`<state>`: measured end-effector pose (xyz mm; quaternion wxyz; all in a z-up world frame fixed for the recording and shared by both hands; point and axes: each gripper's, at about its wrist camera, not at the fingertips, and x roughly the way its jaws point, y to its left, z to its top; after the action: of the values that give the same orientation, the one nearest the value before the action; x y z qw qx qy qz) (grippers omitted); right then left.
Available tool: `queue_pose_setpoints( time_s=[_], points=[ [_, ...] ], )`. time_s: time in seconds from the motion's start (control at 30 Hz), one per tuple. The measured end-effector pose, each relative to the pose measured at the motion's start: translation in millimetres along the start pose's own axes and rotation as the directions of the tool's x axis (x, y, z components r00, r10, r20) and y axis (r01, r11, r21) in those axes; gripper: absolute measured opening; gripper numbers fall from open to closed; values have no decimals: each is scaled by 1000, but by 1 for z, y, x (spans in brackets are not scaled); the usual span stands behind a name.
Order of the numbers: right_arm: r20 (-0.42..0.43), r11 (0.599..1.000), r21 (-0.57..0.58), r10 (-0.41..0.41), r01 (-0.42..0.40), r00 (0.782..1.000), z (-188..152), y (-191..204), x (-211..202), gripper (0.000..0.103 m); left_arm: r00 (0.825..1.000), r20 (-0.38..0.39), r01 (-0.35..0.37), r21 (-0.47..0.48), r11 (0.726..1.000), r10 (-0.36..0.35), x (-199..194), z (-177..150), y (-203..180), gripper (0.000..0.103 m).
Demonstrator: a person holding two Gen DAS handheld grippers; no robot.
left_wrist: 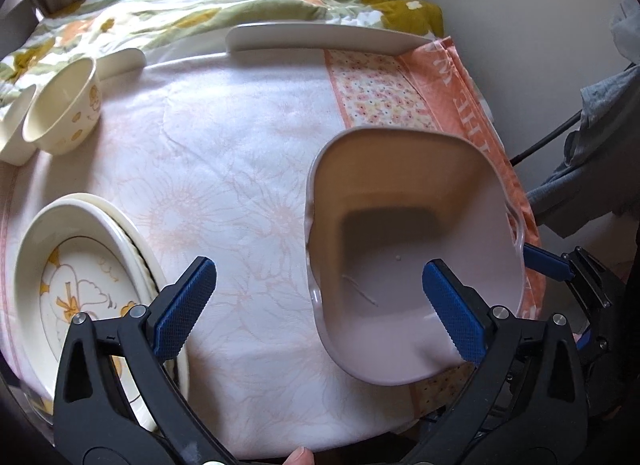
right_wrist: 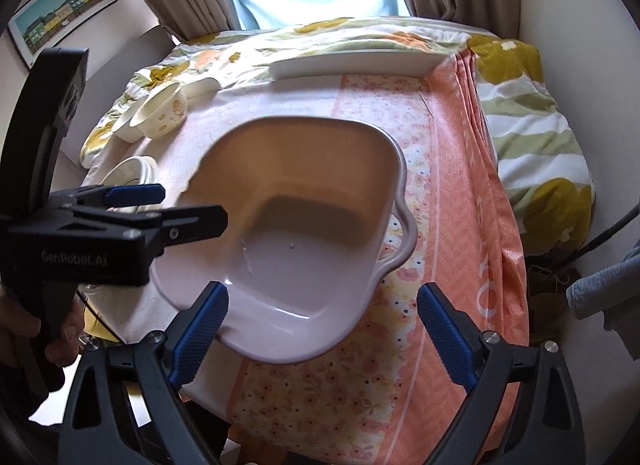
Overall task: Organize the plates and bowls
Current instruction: 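Lift the pink basin, carry it beside the plate stack, lower and release, then reach the left gripper to the large cream bowl and grip its rim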
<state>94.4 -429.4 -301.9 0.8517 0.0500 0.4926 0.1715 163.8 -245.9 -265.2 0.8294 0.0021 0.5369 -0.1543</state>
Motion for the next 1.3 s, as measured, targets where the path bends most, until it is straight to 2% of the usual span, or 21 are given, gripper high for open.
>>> queue_pose_setpoints(
  time_s=[0.2, 0.37, 0.57, 0.7, 0.77, 0.83, 0.93, 1.0, 1.13, 1.17, 1.3],
  points=[
    [77, 996, -77, 44, -38, 996, 15, 23, -41, 94, 994, 107, -24, -37, 999, 28, -70, 4, 15, 103],
    [166, 986, -164, 69, -41, 984, 55, 58, -84, 94, 965, 234, -98, -83, 992, 115, -143, 12, 45, 103],
    [218, 975, -200, 142, -98, 966, 125, 108, -103, 94, 919, 339, -148, -169, 974, 199, -210, 26, 112, 103],
    [255, 960, -254, 186, -120, 949, 167, 151, -99, 94, 914, 350, -123, -248, 961, 208, -226, 40, 175, 103],
    [222, 960, -245, 192, -136, 956, 191, 169, -80, 94, 919, 340, -97, -294, 951, 199, -224, 48, 208, 103],
    [166, 964, -216, 190, -152, 968, 212, 180, -51, 94, 934, 312, -63, -342, 938, 177, -211, 55, 240, 103],
    [58, 973, -149, 186, -176, 981, 237, 192, 6, 94, 961, 253, 0, -412, 911, 114, -176, 64, 280, 101],
    [-8, 979, -109, 171, -171, 985, 245, 196, 45, 93, 973, 216, 29, -449, 893, 77, -148, 69, 302, 96],
    [-129, 988, -40, 140, -146, 982, 254, 204, 116, 69, 991, 137, 68, -497, 865, 0, -89, 75, 331, 77],
    [-153, 990, -22, 132, -137, 979, 254, 204, 132, 64, 993, 121, 78, -500, 863, -20, -75, 77, 334, 75],
    [-229, 990, 67, 136, -124, 964, 251, 197, 180, 53, 995, 81, 89, -484, 870, -57, -33, 87, 339, 64]
  ],
)
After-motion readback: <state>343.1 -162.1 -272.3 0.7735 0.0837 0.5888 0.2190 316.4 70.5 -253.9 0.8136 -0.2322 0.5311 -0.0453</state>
